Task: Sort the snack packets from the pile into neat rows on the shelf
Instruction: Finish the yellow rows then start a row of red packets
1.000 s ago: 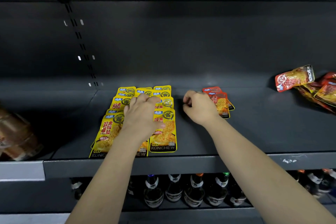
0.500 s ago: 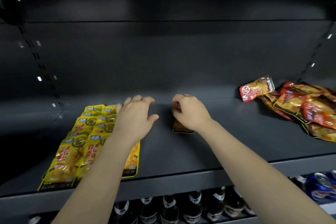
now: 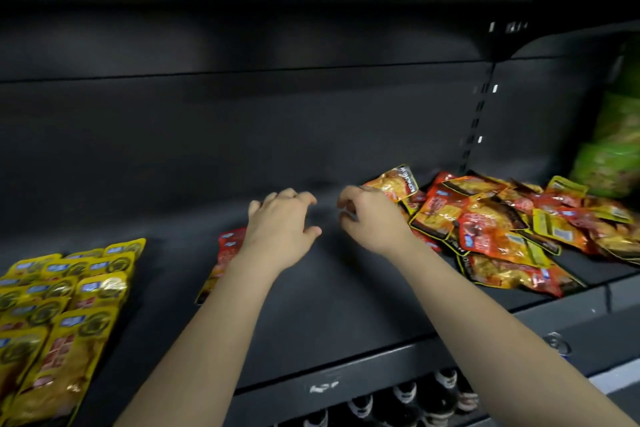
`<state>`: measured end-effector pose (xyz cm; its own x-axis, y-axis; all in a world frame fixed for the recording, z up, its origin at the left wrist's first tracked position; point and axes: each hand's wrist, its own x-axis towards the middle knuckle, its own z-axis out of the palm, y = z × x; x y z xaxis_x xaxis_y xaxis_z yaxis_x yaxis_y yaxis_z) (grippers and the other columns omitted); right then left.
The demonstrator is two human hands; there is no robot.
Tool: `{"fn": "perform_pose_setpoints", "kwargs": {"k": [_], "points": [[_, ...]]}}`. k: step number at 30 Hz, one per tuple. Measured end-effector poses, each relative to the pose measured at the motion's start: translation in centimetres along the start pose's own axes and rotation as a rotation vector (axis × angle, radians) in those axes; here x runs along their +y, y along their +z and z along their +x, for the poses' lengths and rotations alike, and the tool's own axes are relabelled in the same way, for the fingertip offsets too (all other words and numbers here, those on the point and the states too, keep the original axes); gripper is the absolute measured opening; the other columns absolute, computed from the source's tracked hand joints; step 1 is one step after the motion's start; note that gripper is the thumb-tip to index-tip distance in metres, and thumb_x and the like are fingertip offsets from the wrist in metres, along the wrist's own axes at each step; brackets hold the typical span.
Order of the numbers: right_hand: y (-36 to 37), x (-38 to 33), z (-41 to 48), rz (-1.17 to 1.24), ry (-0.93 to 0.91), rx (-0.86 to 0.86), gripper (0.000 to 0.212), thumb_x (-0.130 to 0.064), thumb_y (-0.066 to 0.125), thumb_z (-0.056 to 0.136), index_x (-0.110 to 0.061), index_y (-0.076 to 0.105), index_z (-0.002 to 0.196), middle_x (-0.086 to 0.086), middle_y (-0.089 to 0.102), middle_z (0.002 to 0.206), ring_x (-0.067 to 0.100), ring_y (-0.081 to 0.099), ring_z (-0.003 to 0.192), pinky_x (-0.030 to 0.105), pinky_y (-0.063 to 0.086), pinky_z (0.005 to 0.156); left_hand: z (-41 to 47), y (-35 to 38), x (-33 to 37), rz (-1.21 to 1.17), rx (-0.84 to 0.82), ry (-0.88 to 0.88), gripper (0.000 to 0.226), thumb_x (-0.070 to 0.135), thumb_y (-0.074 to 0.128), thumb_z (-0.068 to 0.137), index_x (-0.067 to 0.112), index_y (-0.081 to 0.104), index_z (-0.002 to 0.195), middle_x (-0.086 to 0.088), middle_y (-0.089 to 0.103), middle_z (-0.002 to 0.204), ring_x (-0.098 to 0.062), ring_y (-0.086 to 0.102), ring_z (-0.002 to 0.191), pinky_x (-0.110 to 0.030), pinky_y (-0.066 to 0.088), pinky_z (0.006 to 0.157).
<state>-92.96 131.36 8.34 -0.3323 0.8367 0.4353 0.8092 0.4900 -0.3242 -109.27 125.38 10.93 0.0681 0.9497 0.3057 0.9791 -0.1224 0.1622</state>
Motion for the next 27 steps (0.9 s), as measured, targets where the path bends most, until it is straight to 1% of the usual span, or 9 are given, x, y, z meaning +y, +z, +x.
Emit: {"fn": "perform_pose_setpoints", "kwargs": {"k": [2,5,7,10,13,19,23,25,27], "points": [[-1.0,2.1,0.0,-0.011,0.013,0.011,0.019,-0.019,0.058,0.082,-0.016,0.062,0.100,0.006,0.065,0.100,0.028,0.059,0.098,0.038,0.051,0.077,1.1,0.9,1.8,0.005,-0.023,0.012,0.048,0.044,0.058,0.090,0.031,0.046,0.134,0.004,0.050,0.129,-0.021,0.045,0.122,-0.038,0.030,0.100],[-2.4,5.1,0.0,-0.041,0.043,0.020,0.022,-0.020,0.059,0.083,-0.017,0.062,0.104,0.007,0.066,0.105,0.027,0.059,0.100,0.036,0.050,0.077,2.7,2.0,4.3,0.005,-0.056,0.019,0.049,0.042,0.059,0.090,0.029,0.045,0.135,0.003,0.050,0.130,-0.021,0.046,0.122,-0.039,0.029,0.100],[-3.1,7.1,0.1,-0.056,0.045,0.032,0.021,-0.020,0.059,0.083,-0.016,0.062,0.104,0.007,0.065,0.106,0.029,0.057,0.102,0.037,0.050,0.078,3.8,2.5,5.8,-0.001,-0.069,0.019,0.049,0.041,0.059,0.089,0.028,0.046,0.135,0.002,0.051,0.126,-0.022,0.047,0.121,-0.039,0.030,0.100],[-3.9,9.6,0.5,-0.088,0.033,0.047,0.022,-0.017,0.058,0.082,-0.015,0.062,0.104,0.007,0.064,0.104,0.030,0.055,0.102,0.037,0.048,0.080,5.5,3.4,7.9,0.004,-0.073,0.014,0.048,0.041,0.061,0.088,0.025,0.049,0.131,0.001,0.052,0.121,-0.023,0.049,0.117,-0.040,0.032,0.097],[-4.5,11.6,1.1,-0.114,0.036,0.074,0.025,-0.017,0.057,0.081,-0.014,0.063,0.105,0.008,0.064,0.102,0.031,0.055,0.102,0.037,0.049,0.082,6.9,4.2,10.0,0.007,-0.076,0.017,0.048,0.040,0.063,0.087,0.024,0.050,0.130,0.000,0.052,0.123,-0.025,0.049,0.118,-0.041,0.032,0.097],[-5.4,14.4,1.8,-0.052,0.048,0.087,0.026,-0.014,0.056,0.078,-0.014,0.064,0.103,0.008,0.067,0.094,0.030,0.058,0.095,0.039,0.050,0.081,9.1,5.1,13.0,-0.002,-0.087,0.030,0.042,0.039,0.062,0.088,0.024,0.054,0.127,-0.001,0.052,0.126,-0.025,0.048,0.120,-0.043,0.032,0.097],[-5.7,16.2,1.7,0.006,0.054,0.141,0.021,-0.014,0.059,0.082,-0.016,0.065,0.102,0.004,0.065,0.091,0.025,0.058,0.091,0.035,0.050,0.077,9.1,6.6,14.4,-0.024,-0.052,0.028,0.033,0.041,0.054,0.093,0.023,0.059,0.121,-0.001,0.056,0.123,-0.025,0.052,0.116,-0.042,0.033,0.097],[-5.7,16.8,1.5,0.040,0.052,0.165,0.020,-0.014,0.060,0.083,-0.015,0.065,0.102,0.002,0.064,0.091,0.022,0.058,0.091,0.033,0.050,0.078,8.8,7.6,14.8,-0.060,-0.022,0.036,0.035,0.046,0.050,0.094,0.024,0.060,0.121,0.001,0.061,0.117,-0.022,0.056,0.111,-0.041,0.034,0.096],[-5.6,17.3,1.2,0.087,0.048,0.187,0.018,-0.014,0.061,0.084,-0.014,0.064,0.102,0.002,0.064,0.092,0.021,0.059,0.091,0.034,0.049,0.080,8.4,8.2,15.2,-0.084,-0.025,0.048,0.043,0.054,0.051,0.092,0.025,0.058,0.123,0.004,0.065,0.111,-0.020,0.059,0.107,-0.040,0.034,0.097]]}}
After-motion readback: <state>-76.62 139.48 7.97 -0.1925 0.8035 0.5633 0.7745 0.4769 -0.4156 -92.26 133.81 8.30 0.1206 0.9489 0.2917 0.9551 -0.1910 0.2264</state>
